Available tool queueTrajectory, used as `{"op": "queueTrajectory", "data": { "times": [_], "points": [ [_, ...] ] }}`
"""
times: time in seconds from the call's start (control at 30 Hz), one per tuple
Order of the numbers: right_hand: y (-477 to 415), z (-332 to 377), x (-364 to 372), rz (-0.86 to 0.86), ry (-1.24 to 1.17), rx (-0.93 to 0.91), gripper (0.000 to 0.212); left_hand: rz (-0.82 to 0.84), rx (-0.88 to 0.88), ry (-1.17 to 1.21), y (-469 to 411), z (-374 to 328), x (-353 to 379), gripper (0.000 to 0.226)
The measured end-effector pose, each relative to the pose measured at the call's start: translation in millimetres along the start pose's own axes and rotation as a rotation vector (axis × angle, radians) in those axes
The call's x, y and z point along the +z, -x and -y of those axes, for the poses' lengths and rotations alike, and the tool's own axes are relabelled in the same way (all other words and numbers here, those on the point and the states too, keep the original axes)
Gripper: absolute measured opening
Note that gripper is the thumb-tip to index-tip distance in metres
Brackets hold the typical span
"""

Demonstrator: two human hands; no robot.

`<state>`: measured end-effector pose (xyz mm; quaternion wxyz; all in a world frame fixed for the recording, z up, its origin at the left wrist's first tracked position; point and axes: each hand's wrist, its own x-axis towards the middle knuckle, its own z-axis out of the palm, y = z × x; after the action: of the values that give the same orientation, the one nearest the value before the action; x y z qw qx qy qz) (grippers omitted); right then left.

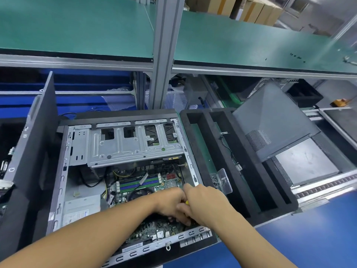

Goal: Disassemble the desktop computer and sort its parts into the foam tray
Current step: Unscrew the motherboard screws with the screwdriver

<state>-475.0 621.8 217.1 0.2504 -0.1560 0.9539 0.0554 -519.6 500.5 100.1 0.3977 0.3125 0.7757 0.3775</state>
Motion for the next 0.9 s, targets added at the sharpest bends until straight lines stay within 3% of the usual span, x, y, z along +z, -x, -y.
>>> {"op": "queueTrajectory", "data": {
  "times": [0.27, 0.4, 0.5, 0.6, 0.77, 0.9],
  "points": [
    [-2.6, -1.1, 0.4, 0.068, -0.097, -0.070, 0.026, 0.080, -0.065, 0.165, 3.3, 2.9, -4.5, 0.009],
    [-2.1, -5.7, -0.9, 0.114, -0.113, -0.085, 0.026, 0.032, -0.087, 0.133, 3.8, 2.5, -4.6, 0.010],
    [-0.7, -4.6, -0.9, 0.056, -0.144, -0.037, 0.024, -0.058, -0.023, 0.104, 4.2, 0.6, -1.6, 0.022],
    [-2.2, -1.8, 0.6, 0.008, -0.038, -0.008, 0.036, -0.057, 0.007, 0.095, 6.0, 1.1, -0.4, 0.018],
    [-2.3, -1.5, 1.3, 0.045, -0.024, -0.088, 0.026, -0.045, -0.030, 0.132, 7.4, 2.1, -0.8, 0.013],
    [-1.8, -3.9, 1.6, 0.068, -0.019, -0.134, 0.029, -0.054, -0.064, 0.133, 8.9, 2.6, -0.6, 0.022]
  ]
}}
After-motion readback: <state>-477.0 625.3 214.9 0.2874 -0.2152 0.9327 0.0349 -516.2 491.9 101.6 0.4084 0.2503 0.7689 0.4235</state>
